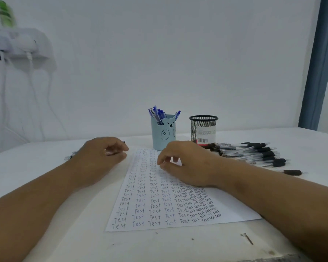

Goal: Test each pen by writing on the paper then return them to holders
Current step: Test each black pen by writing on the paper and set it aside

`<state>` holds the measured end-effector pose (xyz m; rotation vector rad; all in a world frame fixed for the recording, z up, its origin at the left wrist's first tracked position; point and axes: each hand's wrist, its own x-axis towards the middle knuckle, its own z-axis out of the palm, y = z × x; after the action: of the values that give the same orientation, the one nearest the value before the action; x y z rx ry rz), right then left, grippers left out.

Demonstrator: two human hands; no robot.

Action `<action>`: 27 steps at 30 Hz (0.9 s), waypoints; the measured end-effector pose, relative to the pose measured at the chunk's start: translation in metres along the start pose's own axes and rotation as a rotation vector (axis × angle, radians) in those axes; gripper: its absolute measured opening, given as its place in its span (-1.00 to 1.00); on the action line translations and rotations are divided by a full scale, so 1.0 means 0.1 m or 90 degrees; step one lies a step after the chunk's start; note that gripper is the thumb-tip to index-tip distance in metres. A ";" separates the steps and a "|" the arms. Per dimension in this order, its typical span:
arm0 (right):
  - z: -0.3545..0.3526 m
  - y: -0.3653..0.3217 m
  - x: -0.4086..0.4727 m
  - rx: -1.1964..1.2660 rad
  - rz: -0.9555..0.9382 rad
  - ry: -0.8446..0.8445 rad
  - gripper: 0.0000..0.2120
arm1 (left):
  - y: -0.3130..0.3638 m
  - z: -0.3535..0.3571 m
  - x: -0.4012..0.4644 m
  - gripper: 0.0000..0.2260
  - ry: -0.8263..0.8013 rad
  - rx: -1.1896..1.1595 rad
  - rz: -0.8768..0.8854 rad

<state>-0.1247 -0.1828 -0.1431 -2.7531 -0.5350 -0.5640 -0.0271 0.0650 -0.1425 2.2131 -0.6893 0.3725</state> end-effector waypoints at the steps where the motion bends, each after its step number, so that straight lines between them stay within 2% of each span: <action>1: 0.01 0.00 0.01 -0.001 -0.001 -0.011 -0.82 | -0.05 -0.04 0.02 -0.88 0.015 0.019 -0.002; 4: 0.03 0.01 0.01 0.000 0.003 -0.036 -0.81 | -0.17 -0.10 0.05 -0.83 0.001 0.106 -0.032; 10: 0.05 0.01 0.02 -0.001 0.004 -0.050 -0.82 | -0.25 -0.05 0.08 -0.89 -0.070 0.203 -0.054; 13: 0.05 0.02 0.02 0.003 0.003 -0.048 -0.82 | -0.22 -0.03 0.10 -0.92 -0.054 0.267 -0.045; 15: 0.06 0.02 0.02 0.003 0.004 -0.047 -0.82 | -0.19 -0.02 0.11 -0.80 -0.003 0.277 -0.004; 16: 0.06 0.02 0.02 0.003 0.004 -0.046 -0.82 | -0.18 -0.02 0.12 -0.76 0.039 0.221 0.035; 18: 0.06 0.02 0.02 0.005 0.005 -0.047 -0.82 | -0.05 -0.04 0.10 -0.74 0.147 -0.006 0.105; 21: 0.06 0.02 0.02 0.016 0.006 -0.044 -0.83 | 0.25 -0.11 0.06 -0.75 0.293 -0.377 0.085; 24: 0.06 0.01 0.02 0.027 0.013 -0.040 -0.84 | 0.42 -0.16 0.04 -0.82 0.304 -0.598 -0.012; 27: 0.04 0.03 0.02 0.060 0.049 -0.020 -0.84 | 0.41 -0.14 0.04 -0.84 0.255 -0.675 -0.093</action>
<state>-0.1201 -0.1837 -0.1460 -2.6843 -0.4485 -0.4656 -0.0486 0.0515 -0.1073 1.1235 -0.3574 0.2664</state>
